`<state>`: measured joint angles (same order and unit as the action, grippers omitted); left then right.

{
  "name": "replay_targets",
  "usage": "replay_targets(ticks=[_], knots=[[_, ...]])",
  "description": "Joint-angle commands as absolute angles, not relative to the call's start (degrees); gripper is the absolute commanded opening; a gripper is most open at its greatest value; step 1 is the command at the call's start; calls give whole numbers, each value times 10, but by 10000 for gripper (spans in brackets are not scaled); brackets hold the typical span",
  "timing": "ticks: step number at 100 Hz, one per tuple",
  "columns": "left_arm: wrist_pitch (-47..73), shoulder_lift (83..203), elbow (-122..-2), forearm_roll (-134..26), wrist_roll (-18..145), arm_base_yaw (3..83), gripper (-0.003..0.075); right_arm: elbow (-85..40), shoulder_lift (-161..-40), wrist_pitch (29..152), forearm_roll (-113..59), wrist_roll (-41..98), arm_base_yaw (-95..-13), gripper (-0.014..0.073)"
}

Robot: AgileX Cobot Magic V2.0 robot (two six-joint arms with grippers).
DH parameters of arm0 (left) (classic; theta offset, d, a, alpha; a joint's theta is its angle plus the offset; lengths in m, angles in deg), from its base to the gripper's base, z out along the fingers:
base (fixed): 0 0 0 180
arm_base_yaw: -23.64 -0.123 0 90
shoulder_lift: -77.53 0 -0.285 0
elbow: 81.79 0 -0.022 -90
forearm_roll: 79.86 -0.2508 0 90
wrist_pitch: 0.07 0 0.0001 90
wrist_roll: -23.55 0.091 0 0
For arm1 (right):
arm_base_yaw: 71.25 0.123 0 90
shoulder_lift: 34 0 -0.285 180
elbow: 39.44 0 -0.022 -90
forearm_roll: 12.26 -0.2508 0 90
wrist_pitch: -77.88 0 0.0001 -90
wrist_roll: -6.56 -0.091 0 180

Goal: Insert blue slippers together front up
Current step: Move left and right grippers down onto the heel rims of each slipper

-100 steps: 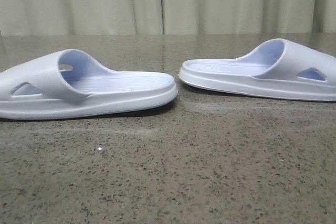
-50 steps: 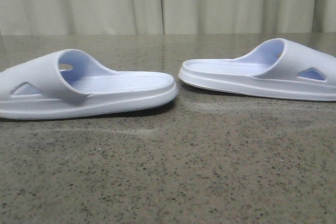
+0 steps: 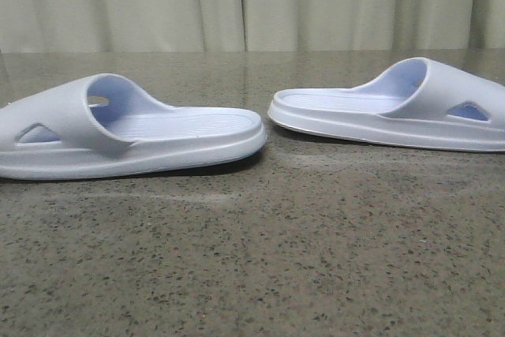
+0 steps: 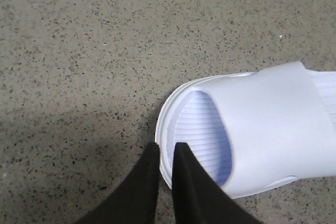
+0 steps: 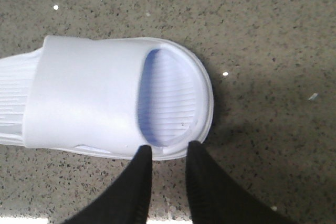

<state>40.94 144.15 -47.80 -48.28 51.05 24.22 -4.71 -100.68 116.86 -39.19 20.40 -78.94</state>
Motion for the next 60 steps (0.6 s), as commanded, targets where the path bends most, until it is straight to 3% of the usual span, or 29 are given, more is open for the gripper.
replay_targets(ticks=[1, 13, 29, 60], knots=[[391, 1445, -499, -461, 523, 236, 17, -79, -1027, 1166, -408, 226, -801, 142], [391, 1446, -499, -458, 535, 215, 17, -87, -1059, 1195, -477, 292, -845, 209], [399, 1446, -499, -406, 581, 190, 17, -87, -1093, 1236, -624, 399, -913, 213], [399, 1448, -499, -390, 603, 185, 17, -87, -1143, 1245, -634, 433, -935, 213]])
